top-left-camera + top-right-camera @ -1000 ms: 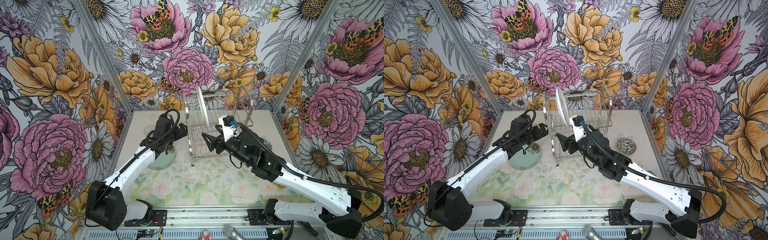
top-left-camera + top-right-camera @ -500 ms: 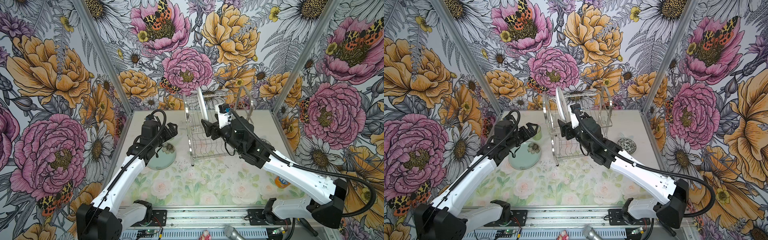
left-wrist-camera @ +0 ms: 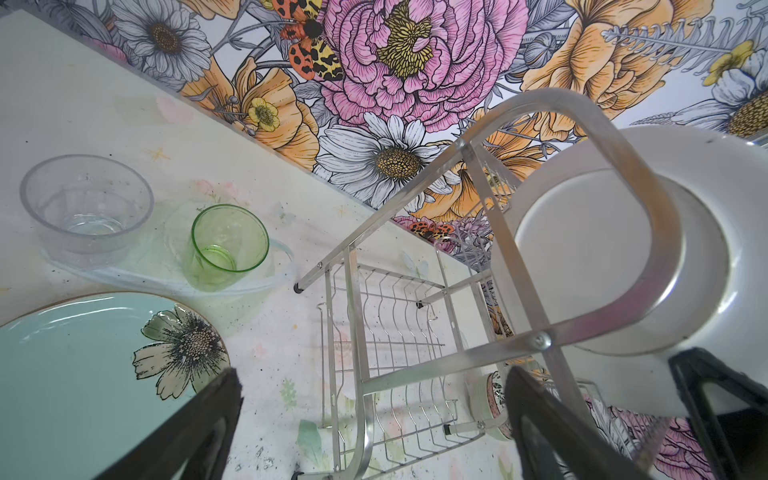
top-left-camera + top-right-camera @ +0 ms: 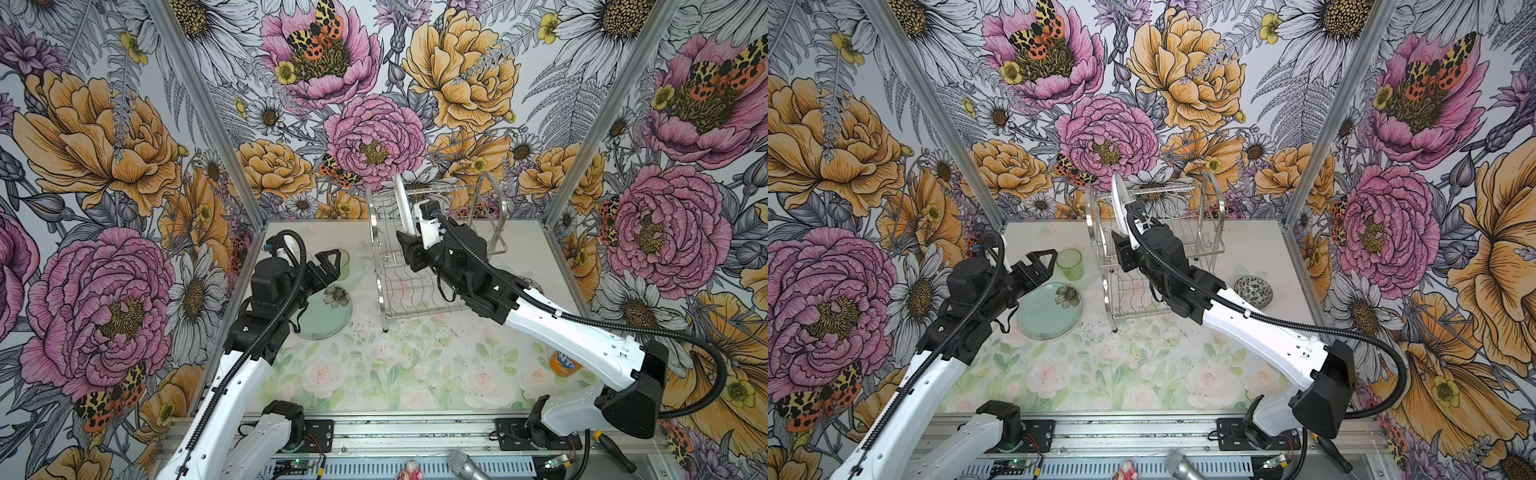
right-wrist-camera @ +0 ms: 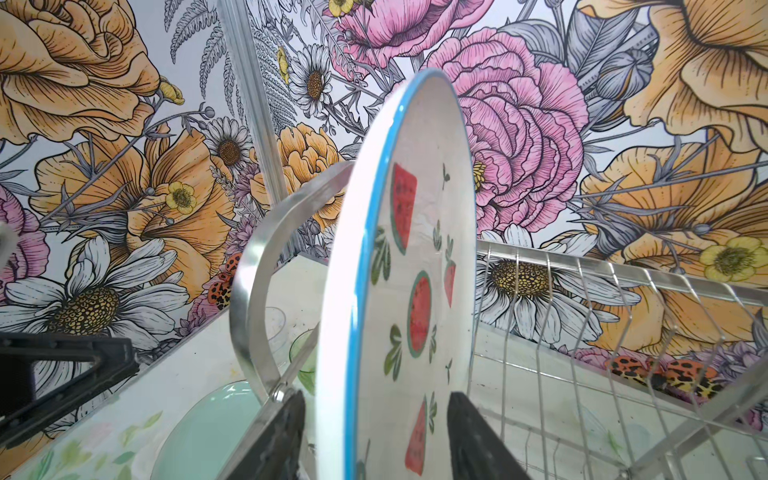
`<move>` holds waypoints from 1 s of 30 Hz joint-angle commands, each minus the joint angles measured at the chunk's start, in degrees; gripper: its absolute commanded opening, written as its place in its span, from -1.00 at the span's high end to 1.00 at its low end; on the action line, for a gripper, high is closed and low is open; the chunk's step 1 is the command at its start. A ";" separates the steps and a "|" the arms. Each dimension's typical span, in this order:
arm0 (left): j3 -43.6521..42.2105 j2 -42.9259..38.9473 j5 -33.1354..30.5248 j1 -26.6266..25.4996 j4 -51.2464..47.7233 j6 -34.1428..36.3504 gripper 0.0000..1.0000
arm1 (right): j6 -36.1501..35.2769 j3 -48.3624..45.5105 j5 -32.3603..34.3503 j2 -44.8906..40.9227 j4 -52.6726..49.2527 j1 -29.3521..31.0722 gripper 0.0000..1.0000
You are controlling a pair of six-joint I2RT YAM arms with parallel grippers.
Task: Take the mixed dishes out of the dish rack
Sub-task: 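Close the right gripper on the rim of the white watermelon plate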
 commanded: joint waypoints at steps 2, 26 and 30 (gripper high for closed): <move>-1.74 -0.72 3.65 1.44 -1.47 1.37 -0.98 | -1.03 2.58 2.42 1.89 0.56 -0.59 0.00; -3.51 -2.06 7.72 5.18 -1.80 1.91 -0.98 | -0.33 5.52 6.74 6.21 2.50 -0.98 0.69; -3.73 -2.25 7.80 5.50 -2.18 1.92 -0.98 | -0.27 6.79 6.98 7.56 2.50 -1.16 0.74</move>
